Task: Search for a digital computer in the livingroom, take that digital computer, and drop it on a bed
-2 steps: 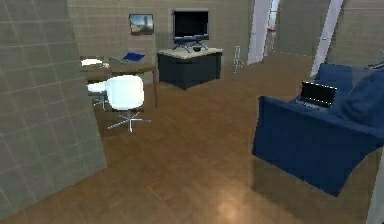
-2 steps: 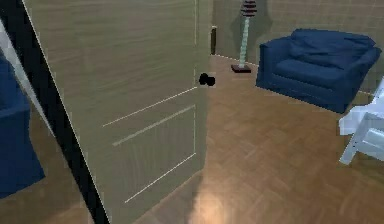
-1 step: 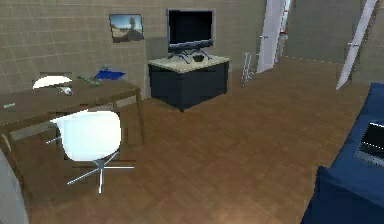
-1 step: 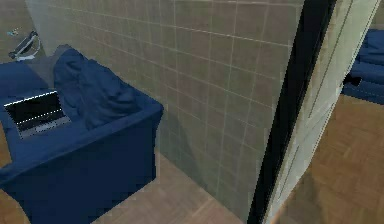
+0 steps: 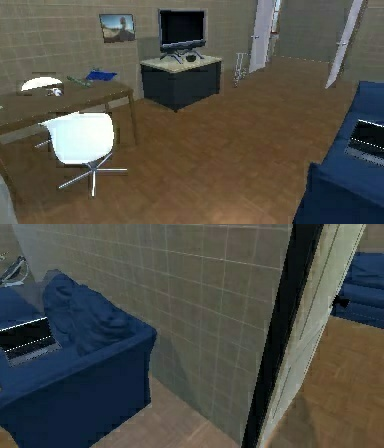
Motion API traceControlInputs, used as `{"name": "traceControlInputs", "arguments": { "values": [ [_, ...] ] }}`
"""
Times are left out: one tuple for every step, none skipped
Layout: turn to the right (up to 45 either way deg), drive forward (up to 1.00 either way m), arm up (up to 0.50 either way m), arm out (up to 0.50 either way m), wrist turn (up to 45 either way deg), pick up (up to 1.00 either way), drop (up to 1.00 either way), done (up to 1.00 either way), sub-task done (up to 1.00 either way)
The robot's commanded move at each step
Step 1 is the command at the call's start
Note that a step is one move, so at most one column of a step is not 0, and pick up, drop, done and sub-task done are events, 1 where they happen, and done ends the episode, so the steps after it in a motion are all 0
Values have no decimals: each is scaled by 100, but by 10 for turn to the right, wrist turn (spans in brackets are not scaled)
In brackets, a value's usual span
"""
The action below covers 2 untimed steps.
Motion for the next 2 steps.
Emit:
{"name": "traceControlInputs", "arguments": {
  "values": [
    [0,100,0,0,0,0,0,0,0],
    [-60,0,0,0,0,0,0,0,0]
  ]
}}
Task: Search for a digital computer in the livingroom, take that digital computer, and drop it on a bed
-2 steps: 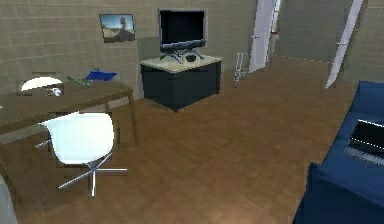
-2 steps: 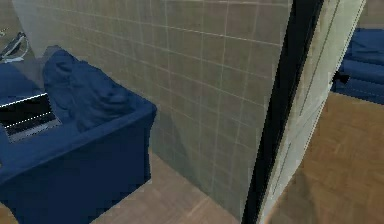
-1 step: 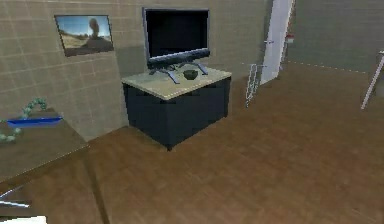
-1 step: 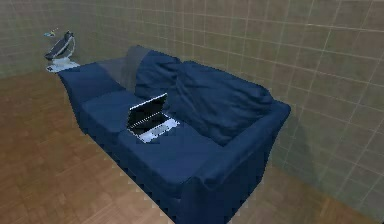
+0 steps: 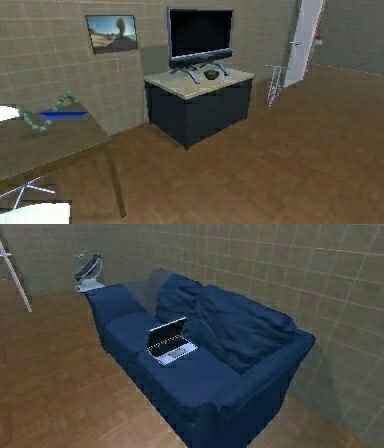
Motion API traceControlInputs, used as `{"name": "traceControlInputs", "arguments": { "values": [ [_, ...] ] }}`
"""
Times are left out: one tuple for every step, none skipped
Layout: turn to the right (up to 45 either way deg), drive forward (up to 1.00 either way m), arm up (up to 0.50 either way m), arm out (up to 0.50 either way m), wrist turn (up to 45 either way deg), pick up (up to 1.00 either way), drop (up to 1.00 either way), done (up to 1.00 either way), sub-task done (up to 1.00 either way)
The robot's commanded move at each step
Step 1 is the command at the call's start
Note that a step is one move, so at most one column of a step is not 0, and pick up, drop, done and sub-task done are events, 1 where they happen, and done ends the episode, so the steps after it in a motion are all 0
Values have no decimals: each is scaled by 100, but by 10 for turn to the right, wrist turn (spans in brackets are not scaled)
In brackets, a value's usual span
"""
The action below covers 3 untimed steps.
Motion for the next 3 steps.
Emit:
{"name": "traceControlInputs", "arguments": {
  "values": [
    [0,25,0,0,0,0,0,0,0],
    [450,0,0,0,0,0,0,0,0],
    [450,0,0,0,0,0,0,0,0]
  ]
}}
